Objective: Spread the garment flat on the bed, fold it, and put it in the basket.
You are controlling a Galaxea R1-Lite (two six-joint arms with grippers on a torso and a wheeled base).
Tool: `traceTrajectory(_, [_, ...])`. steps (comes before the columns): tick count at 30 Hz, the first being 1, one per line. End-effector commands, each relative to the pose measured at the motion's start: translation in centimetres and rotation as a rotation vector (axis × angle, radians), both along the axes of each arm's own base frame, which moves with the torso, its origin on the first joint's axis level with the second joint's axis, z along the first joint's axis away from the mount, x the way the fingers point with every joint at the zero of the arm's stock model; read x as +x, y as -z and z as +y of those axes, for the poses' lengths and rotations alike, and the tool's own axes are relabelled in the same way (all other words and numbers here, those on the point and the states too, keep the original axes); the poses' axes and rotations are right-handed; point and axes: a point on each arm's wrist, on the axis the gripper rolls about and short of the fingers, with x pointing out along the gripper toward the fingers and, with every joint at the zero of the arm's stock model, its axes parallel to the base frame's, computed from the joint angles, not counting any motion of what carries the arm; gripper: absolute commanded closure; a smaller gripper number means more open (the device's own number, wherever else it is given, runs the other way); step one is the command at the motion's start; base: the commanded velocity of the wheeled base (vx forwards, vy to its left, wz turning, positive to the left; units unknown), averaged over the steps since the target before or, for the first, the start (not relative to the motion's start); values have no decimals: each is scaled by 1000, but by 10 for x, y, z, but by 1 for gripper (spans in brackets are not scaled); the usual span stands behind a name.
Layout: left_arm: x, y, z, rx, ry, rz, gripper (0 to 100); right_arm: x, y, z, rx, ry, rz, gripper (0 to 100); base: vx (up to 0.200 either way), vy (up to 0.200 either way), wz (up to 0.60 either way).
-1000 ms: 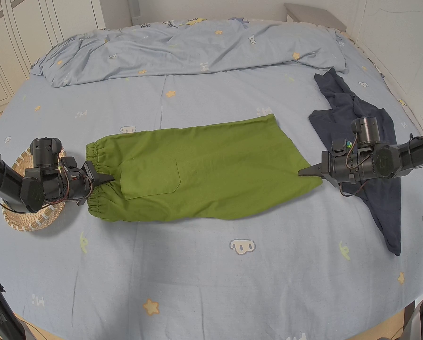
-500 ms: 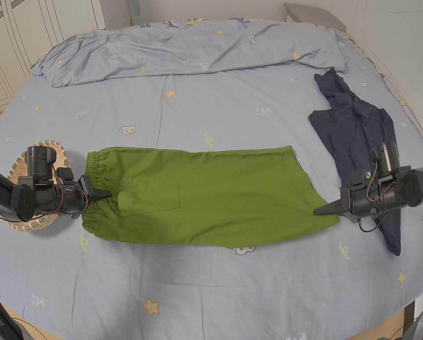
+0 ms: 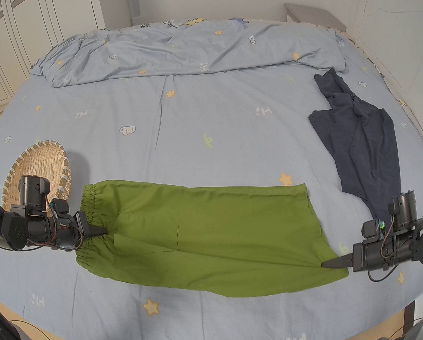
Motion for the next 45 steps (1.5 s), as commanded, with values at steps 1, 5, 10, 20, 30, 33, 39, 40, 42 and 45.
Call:
traceTrajectory(1, [-17,1,10,20,-25,3,100,-21,6,1,-4,-17,25,100,0,0,0])
traceTrajectory(5, [-20,5,16,40,-27,8,100,-25,10,3,-6,-33,40,100,0,0,0])
traceTrajectory(10, [-21,7,16,45,-21,13,100,-27,15,3,-4,-34,26,100,0,0,0])
traceTrajectory(20, [-26,11,11,44,-6,30,100,-28,21,5,-6,-48,47,0,0,0,0])
traceTrajectory(30, [-42,-29,0,73,26,-112,100,-17,-21,4,14,-10,-161,0,0,0,0])
traceTrajectory(33, [-53,-56,-3,80,30,-169,100,-8,-47,7,12,30,-259,0,0,0,0])
traceTrajectory(39, [-87,-105,-8,111,67,-171,100,1,-93,19,-22,83,-353,0,0,0,0])
traceTrajectory(40, [-92,-107,-7,159,96,-181,100,-1,-99,19,-31,95,-364,0,0,0,0])
traceTrajectory(42, [-93,-107,-3,194,103,-189,100,-2,-99,18,-35,97,-364,0,0,0,0])
traceTrajectory(45, [-94,-109,14,241,47,-209,100,-3,-98,18,-36,96,-358,0,0,0,0])
